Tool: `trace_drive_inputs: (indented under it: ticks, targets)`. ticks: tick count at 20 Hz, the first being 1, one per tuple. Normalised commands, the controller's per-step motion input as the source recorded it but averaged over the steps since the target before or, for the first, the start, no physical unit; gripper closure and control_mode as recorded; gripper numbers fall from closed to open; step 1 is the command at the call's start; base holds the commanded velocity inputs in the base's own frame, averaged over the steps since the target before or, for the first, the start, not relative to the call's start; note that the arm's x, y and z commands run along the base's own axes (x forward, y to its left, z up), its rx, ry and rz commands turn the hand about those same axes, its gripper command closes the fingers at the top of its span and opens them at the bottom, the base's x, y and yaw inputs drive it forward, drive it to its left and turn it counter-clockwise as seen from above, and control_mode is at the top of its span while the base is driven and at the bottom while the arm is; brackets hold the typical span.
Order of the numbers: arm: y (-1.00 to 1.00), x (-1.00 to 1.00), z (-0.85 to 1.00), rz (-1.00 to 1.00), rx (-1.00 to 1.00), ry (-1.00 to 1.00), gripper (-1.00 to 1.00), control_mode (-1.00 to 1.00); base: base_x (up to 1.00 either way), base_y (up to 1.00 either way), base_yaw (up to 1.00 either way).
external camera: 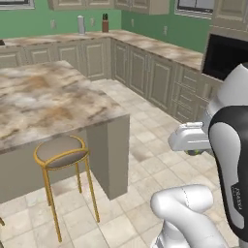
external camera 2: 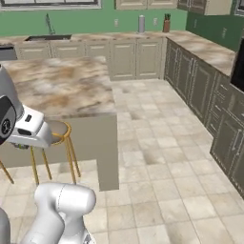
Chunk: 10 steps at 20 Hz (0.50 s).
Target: There is a bowl on the dining counter. Grab a lemon wedge from the fridge and place it in the bowl. Then get the liquor bottle and glass cup from the cabinet and place them next to the bowl.
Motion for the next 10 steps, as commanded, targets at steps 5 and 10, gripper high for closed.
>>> trace_drive_inputs:
  ticks: [5, 10]
  targets:
    - [0.00, 0.00, 0.00, 0.00, 0.00, 0.00, 1.00, 1.00, 0.00, 1.00, 0.12]
    - [0.00, 0.00, 0.00, 0.00, 0.00, 0.00, 1.00, 1.00, 0.00, 1.00, 0.14]
